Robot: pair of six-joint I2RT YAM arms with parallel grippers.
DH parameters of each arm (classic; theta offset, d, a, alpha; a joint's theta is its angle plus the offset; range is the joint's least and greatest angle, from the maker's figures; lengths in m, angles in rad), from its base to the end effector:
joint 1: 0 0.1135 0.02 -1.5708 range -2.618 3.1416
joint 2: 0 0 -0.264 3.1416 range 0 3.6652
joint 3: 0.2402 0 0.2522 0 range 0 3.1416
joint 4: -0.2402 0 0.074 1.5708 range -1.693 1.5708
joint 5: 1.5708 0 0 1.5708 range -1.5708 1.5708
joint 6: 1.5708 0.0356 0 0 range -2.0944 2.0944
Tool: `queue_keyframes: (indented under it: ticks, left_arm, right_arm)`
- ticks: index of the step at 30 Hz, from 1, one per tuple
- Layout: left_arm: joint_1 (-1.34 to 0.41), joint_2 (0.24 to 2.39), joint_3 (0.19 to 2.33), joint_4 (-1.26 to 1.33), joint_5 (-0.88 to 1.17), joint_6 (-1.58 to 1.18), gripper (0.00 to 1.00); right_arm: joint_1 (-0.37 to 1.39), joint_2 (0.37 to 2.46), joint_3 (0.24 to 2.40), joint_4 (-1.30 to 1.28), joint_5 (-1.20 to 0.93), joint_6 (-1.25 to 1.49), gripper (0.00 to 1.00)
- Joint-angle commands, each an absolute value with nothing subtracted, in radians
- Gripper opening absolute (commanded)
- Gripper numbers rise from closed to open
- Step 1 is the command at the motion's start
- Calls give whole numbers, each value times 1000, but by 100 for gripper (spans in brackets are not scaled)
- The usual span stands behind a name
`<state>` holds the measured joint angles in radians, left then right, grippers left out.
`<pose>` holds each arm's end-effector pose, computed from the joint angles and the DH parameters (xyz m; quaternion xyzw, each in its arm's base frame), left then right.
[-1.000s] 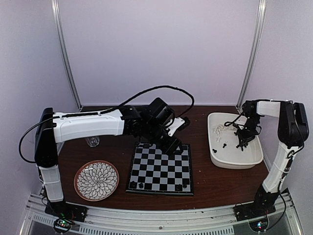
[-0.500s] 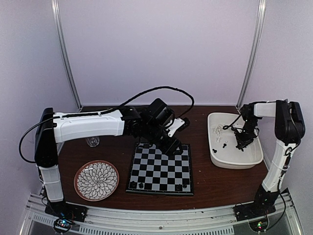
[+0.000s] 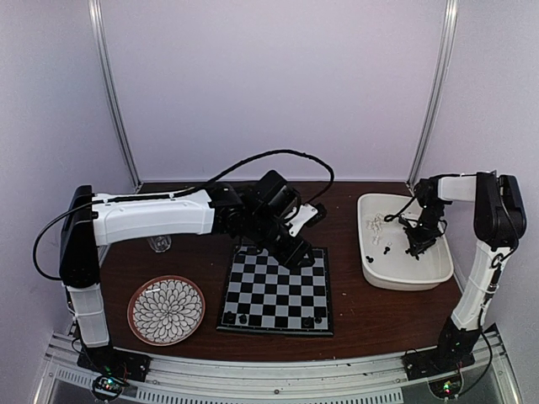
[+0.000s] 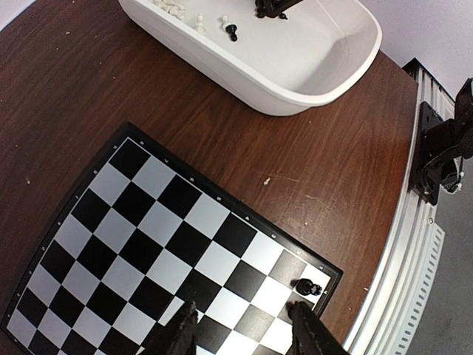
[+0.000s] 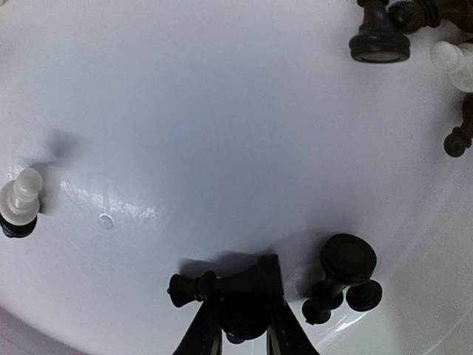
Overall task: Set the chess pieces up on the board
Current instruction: Pick up the bishop from the storage box, then pass from the right arm to the left
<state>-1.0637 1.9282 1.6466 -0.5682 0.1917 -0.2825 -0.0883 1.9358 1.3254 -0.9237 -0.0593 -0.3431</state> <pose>0.2059 -0.3847 0.2685 0.3859 0.8484 -0.2889 0.2187 0.3522 -0.0291 0.1594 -0.1275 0.9912 0.0250 0.0243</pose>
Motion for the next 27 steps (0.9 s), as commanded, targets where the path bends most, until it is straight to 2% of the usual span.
queue_keyframes:
  ticks: [1,4,10,17,21,27]
  left_arm:
    - [-1063,1905,1637,-523,195,-276,44]
    - [-1062,1900,1638,-513,177,-275,44]
    - [-1062,1889,1648,-432,113,-284,48]
    - [-1063,1867,1636,-114,16,-254,50]
    - [-1063,1903,1677,96,16,-190,50]
    - [-1062,1977,1775,244,25,-187,48]
  right_arm:
    - [-95,1833,1317,-937,-80,-335,16]
    - [-95,1741,1312,-961,-139,-349,15]
    - [-94,1579,1351,-1020,-500,-366,14]
    - [-46,1487,1470,-943,-910,-216,13]
    - [-6,1463,1508,-795,-1074,-20,14]
    - [62,1414,1441,-383,-1207,354,15]
